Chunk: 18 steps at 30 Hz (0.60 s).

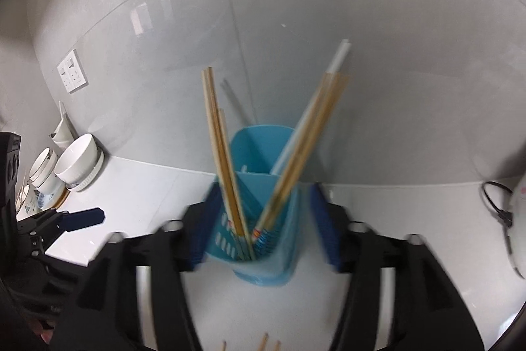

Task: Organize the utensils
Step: 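Move both grippers back over the remaining chopsticks on the counter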

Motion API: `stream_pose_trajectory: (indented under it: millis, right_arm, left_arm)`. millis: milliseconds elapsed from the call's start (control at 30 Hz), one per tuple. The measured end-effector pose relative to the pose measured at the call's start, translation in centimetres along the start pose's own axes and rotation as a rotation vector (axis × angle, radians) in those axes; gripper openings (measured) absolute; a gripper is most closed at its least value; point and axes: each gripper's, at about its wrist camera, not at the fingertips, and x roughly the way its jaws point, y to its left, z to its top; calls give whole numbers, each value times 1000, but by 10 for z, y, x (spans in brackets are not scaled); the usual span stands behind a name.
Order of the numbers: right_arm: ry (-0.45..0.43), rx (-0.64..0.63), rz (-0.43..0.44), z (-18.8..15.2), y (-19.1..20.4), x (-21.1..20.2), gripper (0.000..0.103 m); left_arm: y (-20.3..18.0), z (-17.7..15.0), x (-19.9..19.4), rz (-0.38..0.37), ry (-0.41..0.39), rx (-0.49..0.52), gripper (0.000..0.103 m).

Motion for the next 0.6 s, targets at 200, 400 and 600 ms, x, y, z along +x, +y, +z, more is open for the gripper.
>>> stream_pose_trajectory:
  millis: [200,400,600]
  right_arm:
    - [55,6,-68,-19,-18,-28,90]
    - [131,36,-138,-48,-37,-44,95]
    - [232,40,-195,-83,-52,-51,95]
  left_arm:
    - [-4,-20,-11,9,32,-7,97]
    - [-9,-48,-14,5,87,2,97]
    - [-21,-82,-7,5,166,-6,97]
